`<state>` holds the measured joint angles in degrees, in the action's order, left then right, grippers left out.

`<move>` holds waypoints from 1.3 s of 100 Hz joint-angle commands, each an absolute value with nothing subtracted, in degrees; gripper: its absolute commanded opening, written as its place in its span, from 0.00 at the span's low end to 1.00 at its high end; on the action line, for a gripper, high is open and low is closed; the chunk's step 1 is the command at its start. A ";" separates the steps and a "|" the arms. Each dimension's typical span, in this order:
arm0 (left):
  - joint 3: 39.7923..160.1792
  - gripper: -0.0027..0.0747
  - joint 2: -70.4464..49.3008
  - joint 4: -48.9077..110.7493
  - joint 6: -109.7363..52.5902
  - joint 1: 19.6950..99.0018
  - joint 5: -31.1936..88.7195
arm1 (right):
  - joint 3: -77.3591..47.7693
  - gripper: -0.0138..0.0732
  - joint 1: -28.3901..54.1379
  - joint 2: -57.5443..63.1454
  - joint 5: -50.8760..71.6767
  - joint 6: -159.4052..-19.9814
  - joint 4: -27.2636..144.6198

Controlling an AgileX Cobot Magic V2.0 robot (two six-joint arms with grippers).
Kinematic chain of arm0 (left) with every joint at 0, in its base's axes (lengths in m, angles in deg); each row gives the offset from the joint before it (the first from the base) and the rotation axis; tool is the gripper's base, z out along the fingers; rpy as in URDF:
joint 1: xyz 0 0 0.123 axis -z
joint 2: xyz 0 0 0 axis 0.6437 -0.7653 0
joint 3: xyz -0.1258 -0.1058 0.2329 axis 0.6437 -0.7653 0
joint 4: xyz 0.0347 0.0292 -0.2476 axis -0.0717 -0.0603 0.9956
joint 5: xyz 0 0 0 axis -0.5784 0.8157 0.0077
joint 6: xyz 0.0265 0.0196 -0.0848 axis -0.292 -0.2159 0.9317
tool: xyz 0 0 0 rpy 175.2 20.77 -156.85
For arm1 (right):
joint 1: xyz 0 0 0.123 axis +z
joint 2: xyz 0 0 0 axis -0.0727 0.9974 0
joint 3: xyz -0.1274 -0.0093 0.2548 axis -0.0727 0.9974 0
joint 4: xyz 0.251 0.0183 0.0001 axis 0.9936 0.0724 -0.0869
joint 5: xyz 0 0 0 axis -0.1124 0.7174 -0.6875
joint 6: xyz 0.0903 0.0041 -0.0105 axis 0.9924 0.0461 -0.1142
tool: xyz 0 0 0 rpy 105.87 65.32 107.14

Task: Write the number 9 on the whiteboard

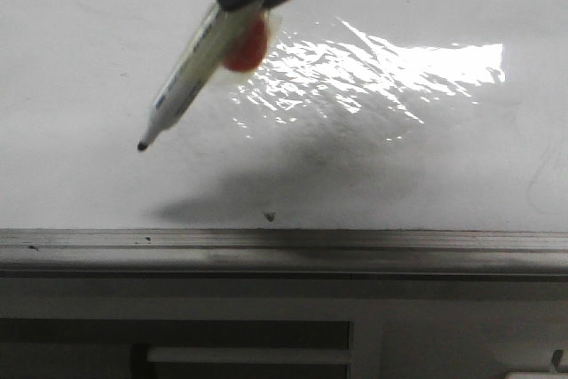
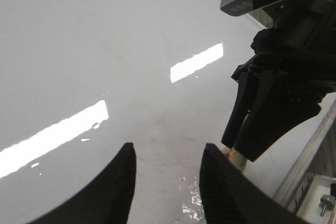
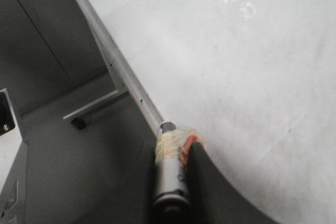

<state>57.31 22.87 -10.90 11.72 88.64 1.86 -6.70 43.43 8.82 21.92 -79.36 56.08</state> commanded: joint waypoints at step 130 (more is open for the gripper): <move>58.79 0.34 12.77 -5.86 12.10 88.47 -5.08 | -15.63 0.10 31.80 13.17 28.55 -77.47 56.15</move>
